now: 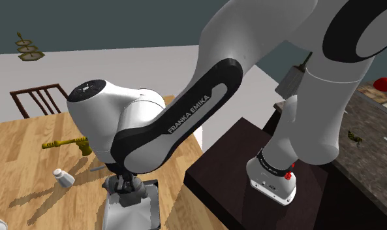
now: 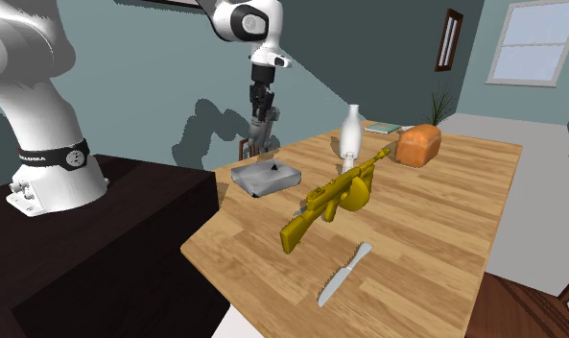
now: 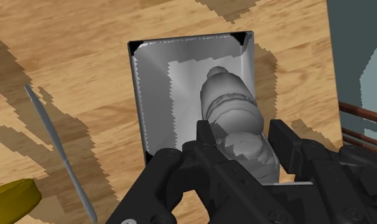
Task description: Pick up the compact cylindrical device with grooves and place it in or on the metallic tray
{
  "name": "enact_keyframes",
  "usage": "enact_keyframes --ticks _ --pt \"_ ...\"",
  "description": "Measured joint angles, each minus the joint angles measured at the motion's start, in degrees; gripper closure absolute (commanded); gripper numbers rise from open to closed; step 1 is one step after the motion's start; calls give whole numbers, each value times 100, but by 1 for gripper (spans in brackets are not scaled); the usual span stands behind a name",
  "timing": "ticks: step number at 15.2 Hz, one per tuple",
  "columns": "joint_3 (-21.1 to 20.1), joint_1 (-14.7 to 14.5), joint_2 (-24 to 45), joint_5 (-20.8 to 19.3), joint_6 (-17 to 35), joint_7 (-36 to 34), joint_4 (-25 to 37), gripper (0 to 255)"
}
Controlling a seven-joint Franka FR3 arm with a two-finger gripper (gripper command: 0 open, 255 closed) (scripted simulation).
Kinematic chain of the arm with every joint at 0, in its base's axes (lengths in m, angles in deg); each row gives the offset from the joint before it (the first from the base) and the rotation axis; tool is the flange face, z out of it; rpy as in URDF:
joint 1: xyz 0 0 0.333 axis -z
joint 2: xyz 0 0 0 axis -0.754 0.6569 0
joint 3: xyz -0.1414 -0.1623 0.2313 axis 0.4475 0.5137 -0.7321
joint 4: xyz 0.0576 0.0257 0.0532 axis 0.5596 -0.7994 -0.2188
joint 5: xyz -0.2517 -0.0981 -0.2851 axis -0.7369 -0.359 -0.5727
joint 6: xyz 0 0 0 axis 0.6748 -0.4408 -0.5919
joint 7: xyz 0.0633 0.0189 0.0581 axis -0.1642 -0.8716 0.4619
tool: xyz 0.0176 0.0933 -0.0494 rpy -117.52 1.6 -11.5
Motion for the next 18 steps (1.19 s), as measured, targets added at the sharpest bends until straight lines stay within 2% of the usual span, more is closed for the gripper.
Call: enact_keyframes --ticks 18 --pt "261 -231 1083 -492 1154 -259 -130 255"
